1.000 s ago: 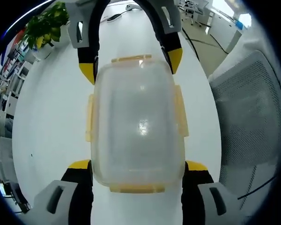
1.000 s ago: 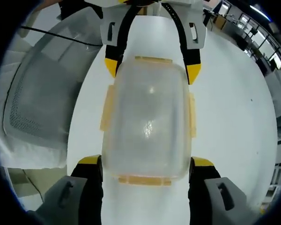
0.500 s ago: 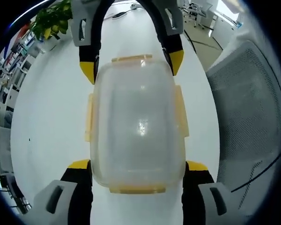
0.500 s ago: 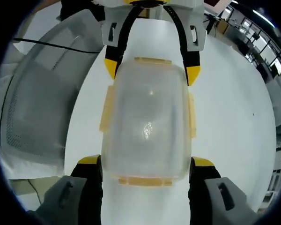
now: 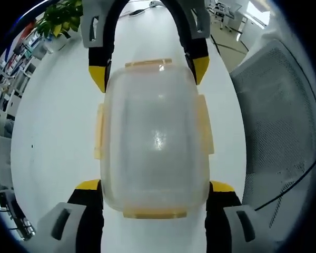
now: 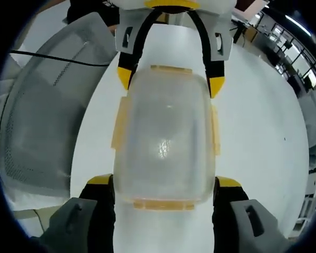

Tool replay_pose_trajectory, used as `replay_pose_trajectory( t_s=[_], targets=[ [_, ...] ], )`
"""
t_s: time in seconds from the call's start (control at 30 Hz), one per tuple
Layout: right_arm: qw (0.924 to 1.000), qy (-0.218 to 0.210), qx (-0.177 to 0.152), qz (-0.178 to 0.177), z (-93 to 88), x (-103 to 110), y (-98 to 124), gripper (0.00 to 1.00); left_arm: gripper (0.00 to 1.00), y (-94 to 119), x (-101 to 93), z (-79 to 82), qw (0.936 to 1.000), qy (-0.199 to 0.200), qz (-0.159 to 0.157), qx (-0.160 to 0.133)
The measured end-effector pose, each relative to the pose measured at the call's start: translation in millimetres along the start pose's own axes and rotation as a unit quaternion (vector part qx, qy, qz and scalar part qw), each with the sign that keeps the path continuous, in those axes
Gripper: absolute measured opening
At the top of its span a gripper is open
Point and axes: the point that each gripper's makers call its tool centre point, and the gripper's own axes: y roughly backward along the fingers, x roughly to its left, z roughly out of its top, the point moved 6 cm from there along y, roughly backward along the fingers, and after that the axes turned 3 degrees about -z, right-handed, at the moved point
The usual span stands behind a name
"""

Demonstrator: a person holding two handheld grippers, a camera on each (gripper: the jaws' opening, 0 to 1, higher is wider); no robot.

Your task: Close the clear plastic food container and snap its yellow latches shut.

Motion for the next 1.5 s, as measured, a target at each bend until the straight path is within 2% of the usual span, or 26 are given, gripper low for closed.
replay_pose_trajectory(
  t_s=[0.33, 0.63, 1.2, 1.5],
  targets=[
    [1.0, 0.001, 0.001, 0.0, 0.3, 0, 0, 0.73, 0.77, -1, 0.2, -0.6, 1.0, -0.003, -0.006, -0.004],
    [1.0, 0.002, -0.005, -0.001, -0.3, -11, -1, 0.73, 0.77, -1, 11.4, -2.7, 1.0, -0.003, -0.008, -0.005],
    [0.9999, -0.01, -0.007, -0.005, -4.4, -51, -4, 0.73, 0.77, -4, 53.3, -2.2, 0.9998, -0.015, -0.013, 0.009],
    [0.9997, -0.021, -0.011, -0.009, -9.2, -75, -5, 0.73, 0.77, -5, 82.0, -0.7, 0.9993, -0.028, -0.016, 0.019]
  ],
)
